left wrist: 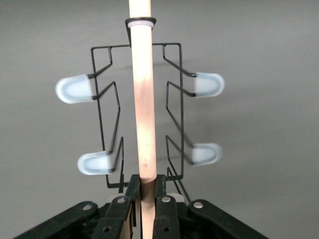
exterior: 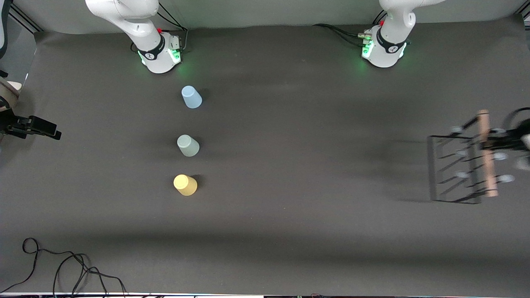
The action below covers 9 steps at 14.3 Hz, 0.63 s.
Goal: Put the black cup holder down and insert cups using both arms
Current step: 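Grasp the wooden handle of the black wire rack with the left gripper, then carry the black rack to the table center and lower it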
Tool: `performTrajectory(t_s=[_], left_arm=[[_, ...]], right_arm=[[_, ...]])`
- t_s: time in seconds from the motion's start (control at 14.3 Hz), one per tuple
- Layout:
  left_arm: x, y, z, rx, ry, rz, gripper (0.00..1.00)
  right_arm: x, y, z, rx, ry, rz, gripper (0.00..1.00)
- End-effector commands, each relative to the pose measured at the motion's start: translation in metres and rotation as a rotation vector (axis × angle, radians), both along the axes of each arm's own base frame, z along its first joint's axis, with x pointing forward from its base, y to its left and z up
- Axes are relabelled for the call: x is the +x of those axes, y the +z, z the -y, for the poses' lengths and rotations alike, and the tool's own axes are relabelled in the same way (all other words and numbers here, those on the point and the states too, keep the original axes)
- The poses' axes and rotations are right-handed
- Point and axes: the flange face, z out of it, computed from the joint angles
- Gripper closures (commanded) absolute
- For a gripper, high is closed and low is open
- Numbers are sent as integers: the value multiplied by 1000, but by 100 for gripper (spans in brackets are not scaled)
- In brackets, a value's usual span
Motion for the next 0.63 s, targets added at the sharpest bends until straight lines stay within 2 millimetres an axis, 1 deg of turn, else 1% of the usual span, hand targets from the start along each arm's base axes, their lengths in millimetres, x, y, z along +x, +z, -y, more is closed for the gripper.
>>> performTrajectory(t_s=[0.0,0.07,0.21,0.28,0.35,0.49,0.56], left_arm=[[-11,6,126,56,107,-7,100],[-17,-1,167,80,132,-9,100],[-29,-14,242,95,173,12,100],[-38,-24,280,91,188,17,100],[-46,-32,313,82,195,31,100],[-71,-48,377,66,199,48,100],[-82,-54,403,46,213,57,100]], right_arm=[[-2,5,5,-5,6,-3,0],[-2,4,7,-6,2,-4,0],[-3,5,7,-6,2,-3,0],[-2,4,8,-6,0,-6,0],[-3,4,7,-5,2,-10,0],[-3,5,7,-5,2,-10,0],[-4,5,8,-5,2,-10,0]])
